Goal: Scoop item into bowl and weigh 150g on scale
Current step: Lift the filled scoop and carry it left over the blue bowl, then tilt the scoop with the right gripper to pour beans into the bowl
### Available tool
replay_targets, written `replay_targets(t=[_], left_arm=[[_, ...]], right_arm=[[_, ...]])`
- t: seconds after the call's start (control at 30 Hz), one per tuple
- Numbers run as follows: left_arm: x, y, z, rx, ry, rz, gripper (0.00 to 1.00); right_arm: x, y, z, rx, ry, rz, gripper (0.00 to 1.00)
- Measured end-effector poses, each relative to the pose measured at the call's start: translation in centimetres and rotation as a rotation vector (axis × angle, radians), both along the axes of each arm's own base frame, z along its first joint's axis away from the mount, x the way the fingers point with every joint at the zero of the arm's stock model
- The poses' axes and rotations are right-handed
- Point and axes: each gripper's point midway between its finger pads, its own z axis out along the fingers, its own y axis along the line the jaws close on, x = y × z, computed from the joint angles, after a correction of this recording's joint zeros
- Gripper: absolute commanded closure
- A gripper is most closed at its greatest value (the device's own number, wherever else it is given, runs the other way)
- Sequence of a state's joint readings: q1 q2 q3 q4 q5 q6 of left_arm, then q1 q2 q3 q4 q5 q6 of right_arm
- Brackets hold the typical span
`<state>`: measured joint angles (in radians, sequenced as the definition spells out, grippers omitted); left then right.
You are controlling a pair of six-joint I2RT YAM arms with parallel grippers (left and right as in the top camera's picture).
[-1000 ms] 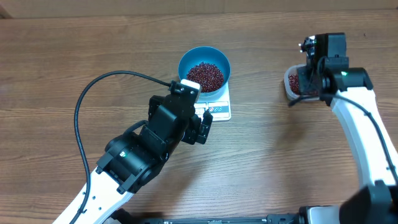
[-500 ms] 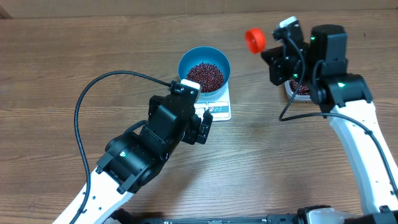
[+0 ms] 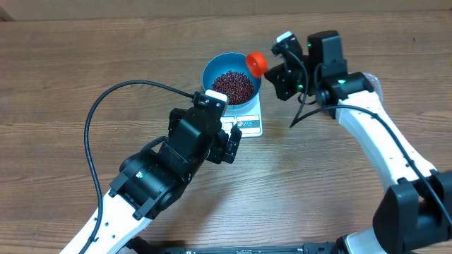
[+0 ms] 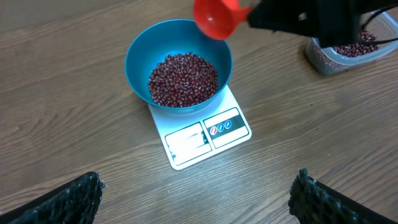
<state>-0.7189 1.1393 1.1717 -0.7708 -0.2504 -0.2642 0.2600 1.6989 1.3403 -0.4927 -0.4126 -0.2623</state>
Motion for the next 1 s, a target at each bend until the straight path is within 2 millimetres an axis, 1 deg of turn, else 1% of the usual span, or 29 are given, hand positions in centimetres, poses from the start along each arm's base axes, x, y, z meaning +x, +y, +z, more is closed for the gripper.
replay_targets(t=[0.13,0.27,0.37,0.73,0.9,1.0], left_arm=[[0.0,0.0,0.0,0.000,0.000,0.000,0.01],[0.0,0.0,0.0,0.000,0.000,0.000,0.01],[0.0,0.0,0.0,0.000,0.000,0.000,0.01],[0.0,0.0,0.0,0.000,0.000,0.000,0.01],[0.0,0.0,0.0,0.000,0.000,0.000,0.01],[0.0,0.0,0.0,0.000,0.000,0.000,0.01]], right_arm=[[0.5,1.0,-1.5,-0.001,0.010,0.018,0.96],[1.0,1.5,-3.3,-0.007,0.032,0.026,0.96],[1.0,1.8,-4.1,-0.012,0.044,0.033,0.96],[0.7,4.3,-3.4,0.001,-0.001,0.083,0.96],[0.5,4.8,-3.5,-0.008,-0.005,0.087,0.96],[0.7,4.7,-4.0,-0.019,-0.003,0.083,0.96]])
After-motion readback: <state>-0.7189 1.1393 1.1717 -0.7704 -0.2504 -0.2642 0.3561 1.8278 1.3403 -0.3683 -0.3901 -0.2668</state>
